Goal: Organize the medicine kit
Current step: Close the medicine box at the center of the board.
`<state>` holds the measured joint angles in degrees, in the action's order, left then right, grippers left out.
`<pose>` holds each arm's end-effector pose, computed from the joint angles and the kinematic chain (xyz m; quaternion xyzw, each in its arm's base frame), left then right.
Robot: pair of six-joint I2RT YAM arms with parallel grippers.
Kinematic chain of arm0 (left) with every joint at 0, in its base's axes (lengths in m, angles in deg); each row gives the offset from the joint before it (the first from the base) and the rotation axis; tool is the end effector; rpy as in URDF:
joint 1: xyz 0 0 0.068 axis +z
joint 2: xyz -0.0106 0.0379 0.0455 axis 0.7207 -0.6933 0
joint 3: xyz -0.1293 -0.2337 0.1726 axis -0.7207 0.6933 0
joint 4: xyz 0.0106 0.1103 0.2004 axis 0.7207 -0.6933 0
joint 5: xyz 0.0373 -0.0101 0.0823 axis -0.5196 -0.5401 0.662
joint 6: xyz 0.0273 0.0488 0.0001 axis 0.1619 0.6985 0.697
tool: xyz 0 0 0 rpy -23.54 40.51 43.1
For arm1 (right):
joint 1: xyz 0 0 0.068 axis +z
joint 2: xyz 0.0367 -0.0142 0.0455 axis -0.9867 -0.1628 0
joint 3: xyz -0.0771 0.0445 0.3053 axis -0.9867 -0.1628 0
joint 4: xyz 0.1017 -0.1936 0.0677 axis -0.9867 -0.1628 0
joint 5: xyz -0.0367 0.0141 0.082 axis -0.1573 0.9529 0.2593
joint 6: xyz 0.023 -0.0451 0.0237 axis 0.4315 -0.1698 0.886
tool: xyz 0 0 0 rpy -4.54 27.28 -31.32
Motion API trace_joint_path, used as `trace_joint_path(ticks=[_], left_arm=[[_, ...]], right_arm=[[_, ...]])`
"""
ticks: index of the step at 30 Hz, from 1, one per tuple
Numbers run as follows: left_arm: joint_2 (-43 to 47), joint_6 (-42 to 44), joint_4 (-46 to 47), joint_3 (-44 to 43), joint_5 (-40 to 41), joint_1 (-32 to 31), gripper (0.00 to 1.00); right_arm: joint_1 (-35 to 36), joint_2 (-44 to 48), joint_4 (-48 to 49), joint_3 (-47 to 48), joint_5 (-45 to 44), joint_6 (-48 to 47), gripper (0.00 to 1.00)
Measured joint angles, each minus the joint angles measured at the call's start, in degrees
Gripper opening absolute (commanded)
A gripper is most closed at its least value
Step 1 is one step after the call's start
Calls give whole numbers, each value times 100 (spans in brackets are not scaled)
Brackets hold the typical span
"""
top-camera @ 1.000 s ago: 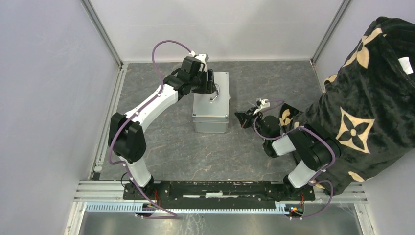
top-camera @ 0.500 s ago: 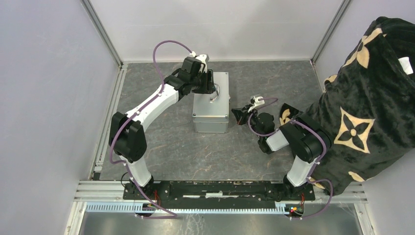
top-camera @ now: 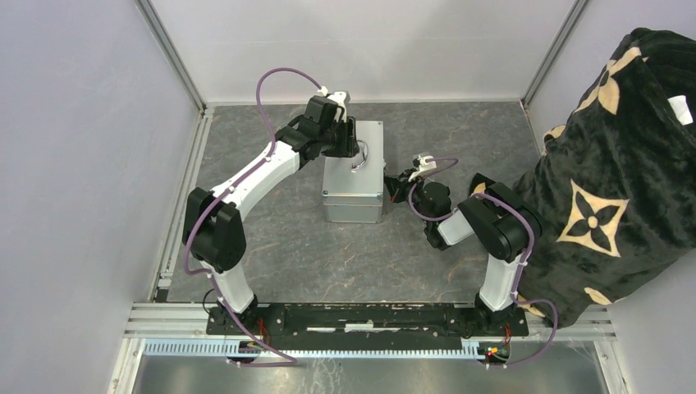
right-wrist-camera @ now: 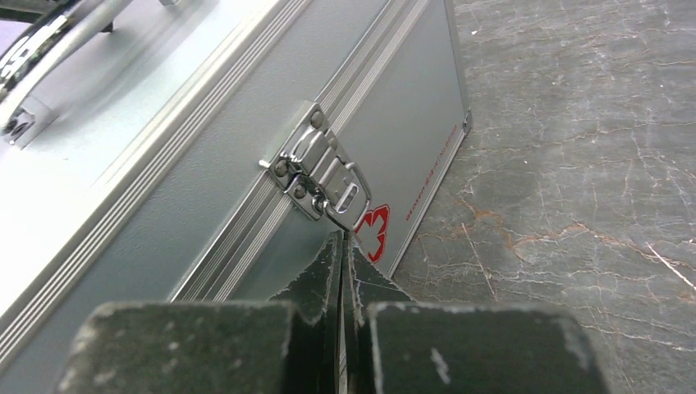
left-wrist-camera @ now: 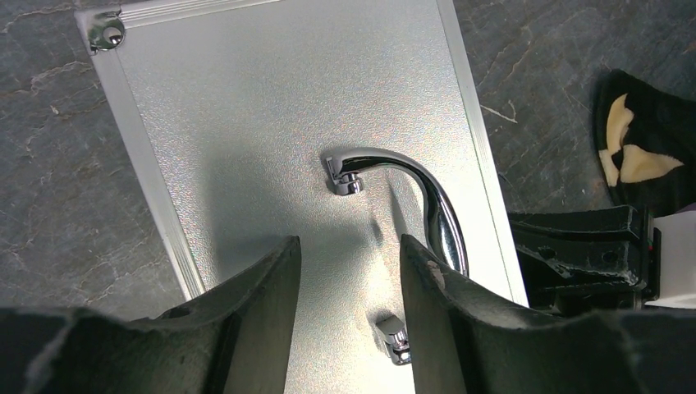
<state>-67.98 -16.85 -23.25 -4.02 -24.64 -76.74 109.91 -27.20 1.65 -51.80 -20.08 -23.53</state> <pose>0.3339 -0.2001 0.3572 0.1004 0.8955 -0.2047 0.3823 0.2849 0.1623 0.2154 -0.0552 0.7195 0.3279 0.6097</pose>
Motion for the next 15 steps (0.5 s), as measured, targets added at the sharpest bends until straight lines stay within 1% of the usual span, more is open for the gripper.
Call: trace_joint_path(ticks=[15], left_arm=[[0,9,63,33,-2,2,53]], right_arm=[[111,-293,-42,170,-433,107,3]])
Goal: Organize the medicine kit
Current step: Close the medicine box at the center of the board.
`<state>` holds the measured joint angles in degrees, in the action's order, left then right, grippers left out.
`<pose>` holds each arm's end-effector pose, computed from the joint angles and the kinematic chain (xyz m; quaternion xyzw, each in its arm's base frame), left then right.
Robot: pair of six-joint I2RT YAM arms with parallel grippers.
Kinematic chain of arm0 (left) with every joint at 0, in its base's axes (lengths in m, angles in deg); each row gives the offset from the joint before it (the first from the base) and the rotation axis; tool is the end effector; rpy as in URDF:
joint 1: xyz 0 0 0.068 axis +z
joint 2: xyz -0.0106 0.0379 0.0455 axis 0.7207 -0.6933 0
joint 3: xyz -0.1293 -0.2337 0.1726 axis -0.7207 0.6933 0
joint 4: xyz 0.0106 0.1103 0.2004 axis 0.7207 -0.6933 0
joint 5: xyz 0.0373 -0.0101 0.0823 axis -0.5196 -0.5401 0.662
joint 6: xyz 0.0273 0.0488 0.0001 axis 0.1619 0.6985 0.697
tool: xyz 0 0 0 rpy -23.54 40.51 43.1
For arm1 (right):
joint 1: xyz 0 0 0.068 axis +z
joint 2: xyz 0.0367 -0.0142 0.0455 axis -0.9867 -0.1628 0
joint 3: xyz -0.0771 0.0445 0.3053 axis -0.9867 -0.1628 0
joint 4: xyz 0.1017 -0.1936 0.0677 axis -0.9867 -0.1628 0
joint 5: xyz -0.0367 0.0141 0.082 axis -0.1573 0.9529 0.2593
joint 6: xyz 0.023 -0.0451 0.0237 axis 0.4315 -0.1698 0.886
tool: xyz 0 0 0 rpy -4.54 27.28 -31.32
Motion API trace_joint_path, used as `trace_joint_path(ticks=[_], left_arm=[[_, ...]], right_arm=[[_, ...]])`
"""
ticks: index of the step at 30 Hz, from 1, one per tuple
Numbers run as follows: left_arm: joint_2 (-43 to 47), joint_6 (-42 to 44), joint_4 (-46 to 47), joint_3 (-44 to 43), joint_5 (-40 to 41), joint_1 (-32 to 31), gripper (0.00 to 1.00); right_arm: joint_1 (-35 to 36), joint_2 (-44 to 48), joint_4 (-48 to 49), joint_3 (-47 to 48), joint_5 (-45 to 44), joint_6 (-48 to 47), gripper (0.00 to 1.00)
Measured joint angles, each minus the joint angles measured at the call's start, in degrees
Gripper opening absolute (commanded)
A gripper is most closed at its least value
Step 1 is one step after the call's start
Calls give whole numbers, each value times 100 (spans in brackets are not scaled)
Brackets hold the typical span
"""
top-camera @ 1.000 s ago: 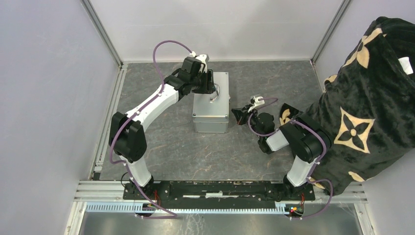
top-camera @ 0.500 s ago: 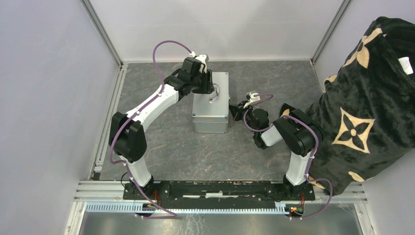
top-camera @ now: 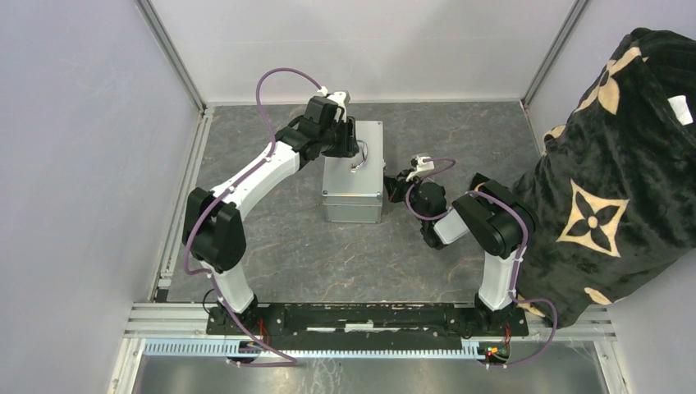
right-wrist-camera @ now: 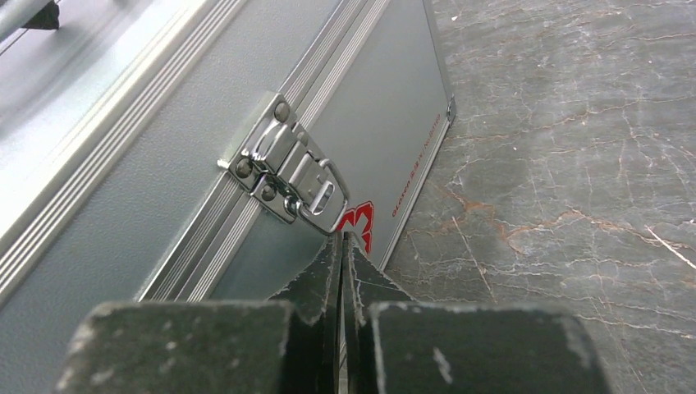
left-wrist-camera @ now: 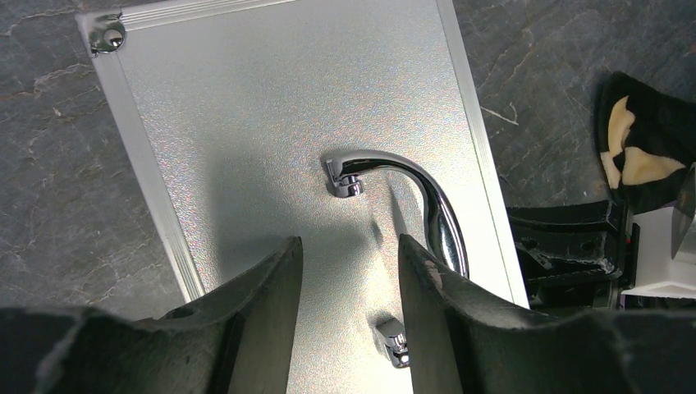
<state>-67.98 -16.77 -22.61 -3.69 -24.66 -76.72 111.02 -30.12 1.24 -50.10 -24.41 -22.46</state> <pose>0.3344 -0.2002 0.3564 0.1009 0.8942 -0.2055 0.3847 0.2925 0.1707 0.2050 -0.0299 0.7308 0.3106 0.6071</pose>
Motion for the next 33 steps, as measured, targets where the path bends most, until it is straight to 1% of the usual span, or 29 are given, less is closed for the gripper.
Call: trace_joint_path(ticks=[7,17,23,26,28,33], left_arm=[[0,0,9,7,-4,0,52],[0,0,81,35,-4,0,52],[0,0,81,37,-4,0,51],[0,0,81,37,-2,0,51],[2,0,81,37,-2,0,51],[2,0,79,37,-2,0,50]], right_arm=[[0,-9,4,48,-87,162,3],[7,-9,11,42,-304,752,3],[46,-2,52,-223,-393,920,6],[101,35,55,-345,-387,678,7],[188,105,107,-442,-402,306,8],[400,251,461,-619,-352,-605,6]])
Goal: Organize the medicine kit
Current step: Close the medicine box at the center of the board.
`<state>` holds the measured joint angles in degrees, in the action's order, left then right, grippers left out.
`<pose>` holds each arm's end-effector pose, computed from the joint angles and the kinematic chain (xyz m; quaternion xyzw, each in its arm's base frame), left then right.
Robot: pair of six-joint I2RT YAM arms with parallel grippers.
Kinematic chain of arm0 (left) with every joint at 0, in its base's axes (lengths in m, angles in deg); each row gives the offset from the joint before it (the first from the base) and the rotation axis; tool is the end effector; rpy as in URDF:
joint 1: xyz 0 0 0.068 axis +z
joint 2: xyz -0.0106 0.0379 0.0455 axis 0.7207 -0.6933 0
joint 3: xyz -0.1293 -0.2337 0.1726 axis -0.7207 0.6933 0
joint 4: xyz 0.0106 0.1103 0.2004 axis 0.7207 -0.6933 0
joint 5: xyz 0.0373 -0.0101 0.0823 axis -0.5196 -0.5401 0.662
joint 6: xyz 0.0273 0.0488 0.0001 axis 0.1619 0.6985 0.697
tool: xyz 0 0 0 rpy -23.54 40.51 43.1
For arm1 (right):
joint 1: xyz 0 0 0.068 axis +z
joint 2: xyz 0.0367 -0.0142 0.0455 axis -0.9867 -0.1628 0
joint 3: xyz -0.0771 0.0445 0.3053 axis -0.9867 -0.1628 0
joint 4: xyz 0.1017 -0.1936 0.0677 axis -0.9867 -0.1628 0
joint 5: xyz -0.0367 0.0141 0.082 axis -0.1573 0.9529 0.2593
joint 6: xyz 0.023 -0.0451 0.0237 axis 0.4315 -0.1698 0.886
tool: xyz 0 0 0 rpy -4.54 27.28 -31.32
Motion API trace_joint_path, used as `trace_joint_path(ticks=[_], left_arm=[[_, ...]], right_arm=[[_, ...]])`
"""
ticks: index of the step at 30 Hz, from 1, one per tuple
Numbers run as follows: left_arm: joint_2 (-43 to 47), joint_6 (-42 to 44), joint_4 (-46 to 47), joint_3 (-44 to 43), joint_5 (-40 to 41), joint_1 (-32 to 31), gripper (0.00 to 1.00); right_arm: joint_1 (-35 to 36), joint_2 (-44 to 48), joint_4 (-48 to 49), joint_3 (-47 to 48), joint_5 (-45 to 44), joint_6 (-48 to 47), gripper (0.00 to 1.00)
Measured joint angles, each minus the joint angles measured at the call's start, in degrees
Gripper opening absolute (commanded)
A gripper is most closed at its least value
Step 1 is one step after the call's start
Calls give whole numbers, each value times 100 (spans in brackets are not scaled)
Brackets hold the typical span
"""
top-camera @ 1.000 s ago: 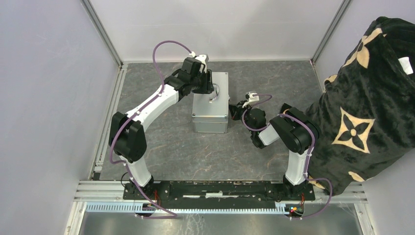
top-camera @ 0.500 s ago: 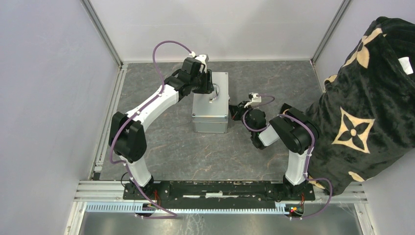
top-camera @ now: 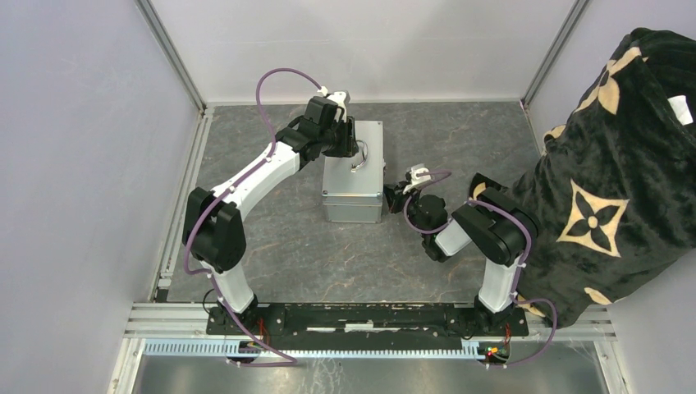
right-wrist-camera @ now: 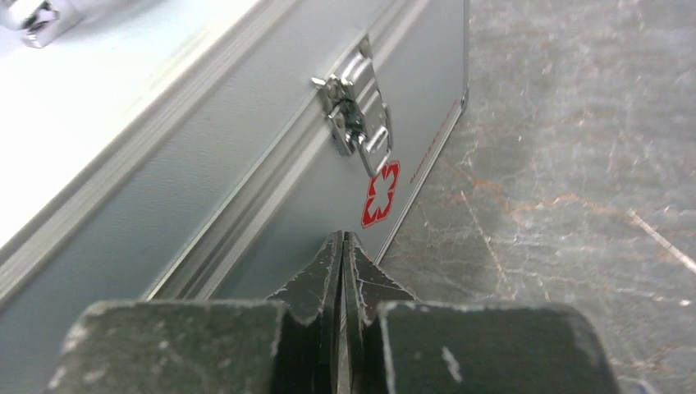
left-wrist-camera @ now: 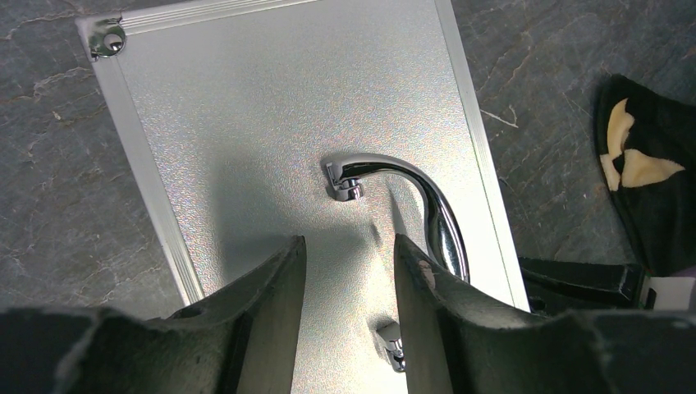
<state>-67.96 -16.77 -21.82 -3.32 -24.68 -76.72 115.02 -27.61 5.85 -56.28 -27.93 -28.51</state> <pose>0.3348 -0.2005 0.3558 0.1009 0.8925 -0.2071 0.3877 0.2602 0.1744 0.2050 -0.0720 0.7222 0.2822 0.6274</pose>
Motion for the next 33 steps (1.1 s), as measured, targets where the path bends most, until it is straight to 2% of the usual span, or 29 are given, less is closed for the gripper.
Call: trace_joint_path(ticks=[7,12,23,33], left_arm=[[0,0,0,0,0,0,50],[-2,0,-2,0,-2,0,49],[-2,0,0,4,-2,0,49],[0,0,2,9,-4,0,48]], right_arm=[[179,160,-247,157,-164,-1106,6],[247,166,-442,273,-293,-1499,6],[306,164,-614,555,-643,-1644,6],[350,114,-590,623,-970,-1228,7]])
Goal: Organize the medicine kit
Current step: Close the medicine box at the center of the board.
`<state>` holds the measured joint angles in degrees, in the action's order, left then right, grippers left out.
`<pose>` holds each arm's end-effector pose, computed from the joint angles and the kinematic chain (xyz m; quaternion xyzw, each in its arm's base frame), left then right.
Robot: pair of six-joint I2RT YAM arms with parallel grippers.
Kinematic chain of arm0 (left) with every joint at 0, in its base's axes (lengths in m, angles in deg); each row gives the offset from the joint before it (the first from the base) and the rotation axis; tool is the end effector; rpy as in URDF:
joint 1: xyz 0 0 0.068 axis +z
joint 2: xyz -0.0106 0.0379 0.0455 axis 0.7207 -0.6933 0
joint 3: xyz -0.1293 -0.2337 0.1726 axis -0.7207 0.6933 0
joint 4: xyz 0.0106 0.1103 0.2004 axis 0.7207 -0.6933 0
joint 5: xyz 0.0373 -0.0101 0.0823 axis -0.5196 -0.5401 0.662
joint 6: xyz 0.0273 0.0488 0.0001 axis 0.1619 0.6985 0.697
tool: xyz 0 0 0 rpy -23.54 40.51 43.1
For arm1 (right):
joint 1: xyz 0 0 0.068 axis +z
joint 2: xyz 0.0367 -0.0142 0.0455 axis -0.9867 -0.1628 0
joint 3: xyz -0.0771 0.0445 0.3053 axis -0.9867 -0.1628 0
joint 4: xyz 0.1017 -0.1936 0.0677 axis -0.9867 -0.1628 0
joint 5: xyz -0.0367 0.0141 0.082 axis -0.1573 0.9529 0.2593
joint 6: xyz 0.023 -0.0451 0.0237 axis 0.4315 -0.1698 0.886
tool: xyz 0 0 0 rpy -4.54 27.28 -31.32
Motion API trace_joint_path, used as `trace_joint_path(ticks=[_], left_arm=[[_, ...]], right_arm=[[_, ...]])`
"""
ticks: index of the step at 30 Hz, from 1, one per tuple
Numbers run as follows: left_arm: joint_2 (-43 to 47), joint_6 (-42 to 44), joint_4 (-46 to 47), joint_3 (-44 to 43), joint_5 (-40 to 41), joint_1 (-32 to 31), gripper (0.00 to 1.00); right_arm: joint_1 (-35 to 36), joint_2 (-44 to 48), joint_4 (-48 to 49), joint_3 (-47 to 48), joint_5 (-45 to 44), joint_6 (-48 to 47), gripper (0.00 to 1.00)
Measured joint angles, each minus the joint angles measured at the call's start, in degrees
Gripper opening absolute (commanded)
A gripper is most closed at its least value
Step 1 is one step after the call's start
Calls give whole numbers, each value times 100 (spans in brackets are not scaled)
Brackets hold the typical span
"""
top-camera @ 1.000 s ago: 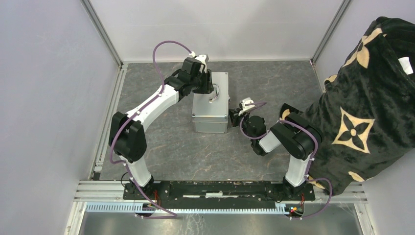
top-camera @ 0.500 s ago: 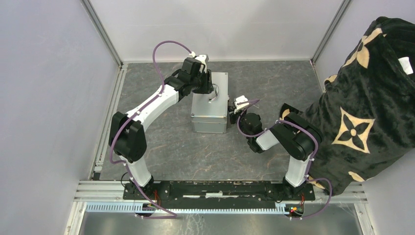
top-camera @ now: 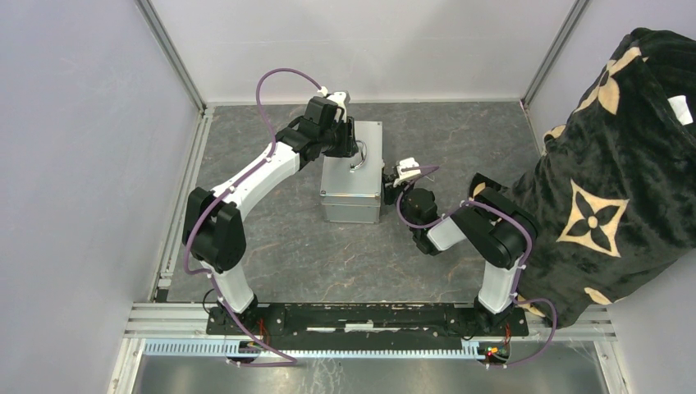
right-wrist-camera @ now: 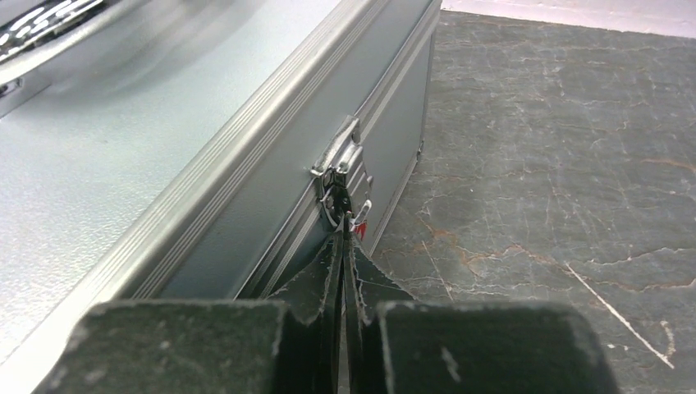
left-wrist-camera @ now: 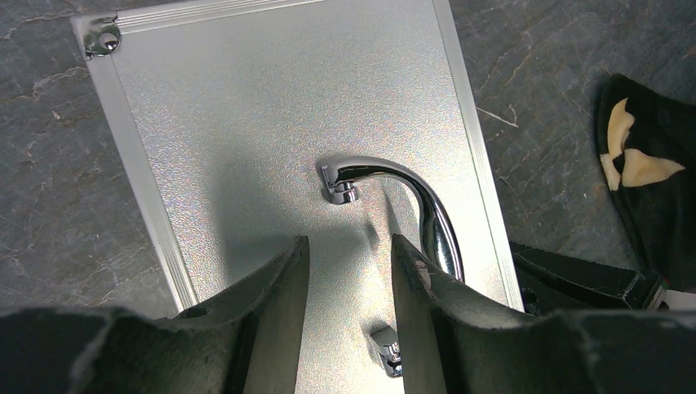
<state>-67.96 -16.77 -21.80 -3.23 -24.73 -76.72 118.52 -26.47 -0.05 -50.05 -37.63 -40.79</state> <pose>0.3347 -0.2005 0.3553 0.1011 0.8928 -0.2072 0.3871 0.2672 0.1959 0.2228 -0.1097 0.7082 0.1794 0.6740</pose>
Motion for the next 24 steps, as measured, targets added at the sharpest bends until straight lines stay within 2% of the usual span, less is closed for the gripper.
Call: trace_joint_path(ticks=[11,24], left_arm=[[0,0,42,17,-2,0,48],[0,2,72,33,-39,0,48]], right_arm=[[-70,-256,354,17,-238,1032,7],[-297,-446,632,33,-129,2236,8]])
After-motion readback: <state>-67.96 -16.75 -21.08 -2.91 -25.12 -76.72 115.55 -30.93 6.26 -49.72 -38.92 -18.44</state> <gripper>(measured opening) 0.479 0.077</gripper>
